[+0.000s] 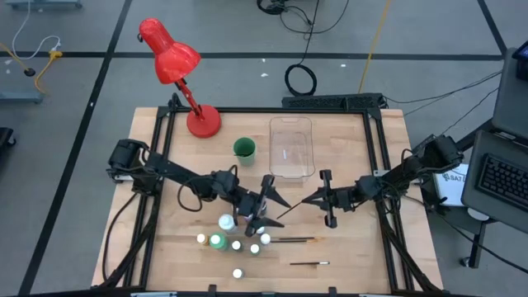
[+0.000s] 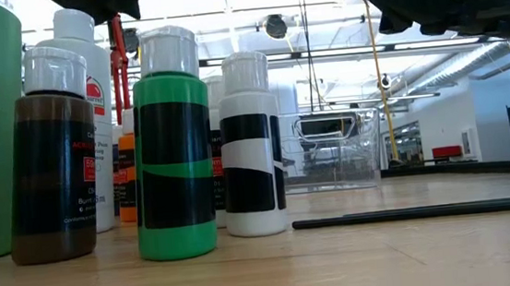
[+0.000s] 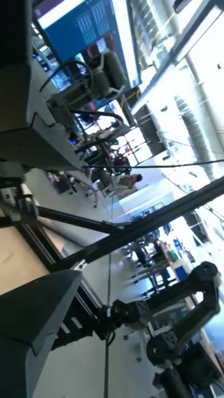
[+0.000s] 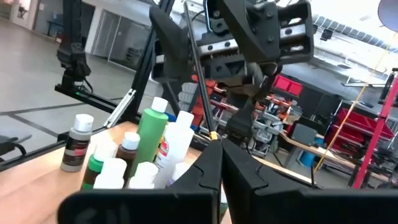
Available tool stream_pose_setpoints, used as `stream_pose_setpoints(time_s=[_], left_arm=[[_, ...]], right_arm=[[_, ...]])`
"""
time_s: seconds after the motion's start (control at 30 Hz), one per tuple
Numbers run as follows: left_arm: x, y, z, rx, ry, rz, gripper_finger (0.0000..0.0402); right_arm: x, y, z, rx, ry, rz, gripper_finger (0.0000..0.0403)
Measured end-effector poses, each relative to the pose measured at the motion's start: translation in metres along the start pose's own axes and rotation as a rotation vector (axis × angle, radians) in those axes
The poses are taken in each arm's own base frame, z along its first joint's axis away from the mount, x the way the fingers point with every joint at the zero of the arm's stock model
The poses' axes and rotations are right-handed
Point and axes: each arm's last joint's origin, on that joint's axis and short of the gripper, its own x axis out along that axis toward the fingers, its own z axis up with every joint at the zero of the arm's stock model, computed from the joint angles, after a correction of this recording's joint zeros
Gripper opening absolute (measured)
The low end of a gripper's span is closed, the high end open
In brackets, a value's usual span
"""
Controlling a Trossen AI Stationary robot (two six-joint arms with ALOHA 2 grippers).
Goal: Pick & Place Paint Supplies
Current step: Put the orange paint brush into the green cup
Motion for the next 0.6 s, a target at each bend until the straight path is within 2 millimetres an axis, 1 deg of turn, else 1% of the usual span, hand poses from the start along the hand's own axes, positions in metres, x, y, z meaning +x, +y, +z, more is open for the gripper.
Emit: stream_pose_setpoints(time_s=[0.17, 0.27, 0.4, 0.57, 0.6], left_arm=[[0.0005, -0.0002, 0.0004, -0.004, -0.005, -0.015, 0.0236], [0.0004, -0.0002, 0.0004, -0.002, -0.006, -0.016, 0.0203], [0.0002, 0.0006, 0.0, -0.008, -0.004, -0.013, 0.0136], [-0.0004, 0.0029, -0.0012, -0.018, 0.002, 0.0, 0.0023], [-0.0007, 0.0042, -0.0014, -0.022, 0.001, 0.003, 0.0013]], right_arm=[[0.0, 0.0, 0.0001, 0.0, -0.001, -0.001, 0.0], [0.0, 0.0, 0.0001, -0.001, -0.001, 0.0, 0.0], [0.0, -0.0001, 0.0001, -0.001, -0.001, 0.0, 0.0], [-0.0001, 0.0, -0.0001, -0.001, 0.0, 0.001, 0.0], [-0.0002, 0.0002, -0.0001, -0.001, 0.0, 0.003, 0.0]])
